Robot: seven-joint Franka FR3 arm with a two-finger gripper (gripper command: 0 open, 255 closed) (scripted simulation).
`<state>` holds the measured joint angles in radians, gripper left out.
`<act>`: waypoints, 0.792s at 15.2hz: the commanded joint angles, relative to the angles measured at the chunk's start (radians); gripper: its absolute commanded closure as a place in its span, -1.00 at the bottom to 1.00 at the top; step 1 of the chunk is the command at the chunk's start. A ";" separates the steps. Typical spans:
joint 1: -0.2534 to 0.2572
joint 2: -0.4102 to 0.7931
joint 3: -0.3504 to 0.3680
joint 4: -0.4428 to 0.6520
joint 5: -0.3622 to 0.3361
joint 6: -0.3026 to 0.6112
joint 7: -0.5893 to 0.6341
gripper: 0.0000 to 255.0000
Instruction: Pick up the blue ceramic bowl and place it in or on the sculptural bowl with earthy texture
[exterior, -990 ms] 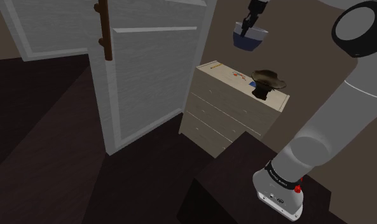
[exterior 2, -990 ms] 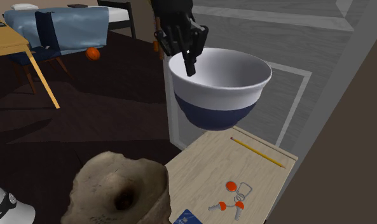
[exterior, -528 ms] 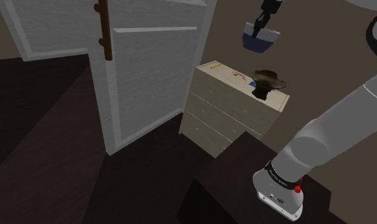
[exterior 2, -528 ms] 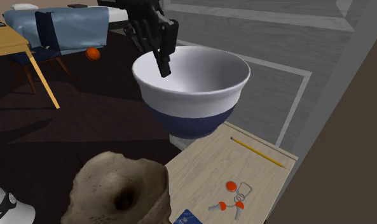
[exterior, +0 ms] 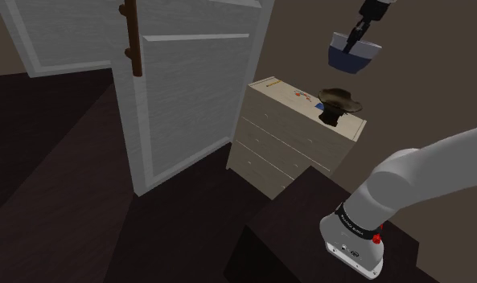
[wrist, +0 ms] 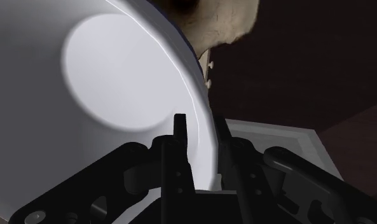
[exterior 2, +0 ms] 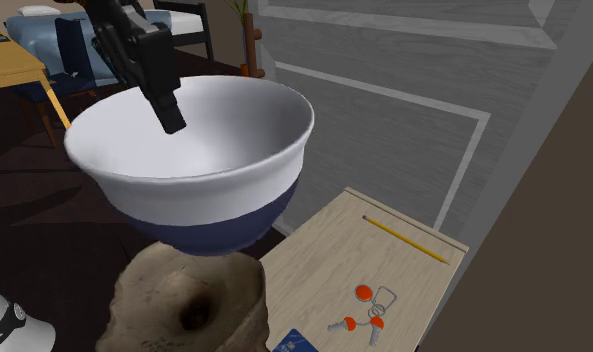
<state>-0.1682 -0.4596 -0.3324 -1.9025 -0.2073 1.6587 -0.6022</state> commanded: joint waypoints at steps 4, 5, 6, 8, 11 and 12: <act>-0.036 -0.172 0.008 -0.101 -0.043 -0.064 -0.023 1.00; -0.041 -0.188 0.009 -0.109 -0.046 -0.071 -0.027 1.00; -0.042 -0.194 0.008 -0.127 -0.048 -0.059 -0.025 1.00; -0.044 -0.205 0.006 -0.163 -0.052 -0.035 -0.021 1.00; -0.048 -0.221 0.002 -0.215 -0.059 0.001 -0.016 1.00; -0.049 -0.226 0.000 -0.232 -0.061 0.013 -0.014 1.00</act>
<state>-0.2161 -0.6788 -0.3312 -2.1160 -0.2654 1.6593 -0.6182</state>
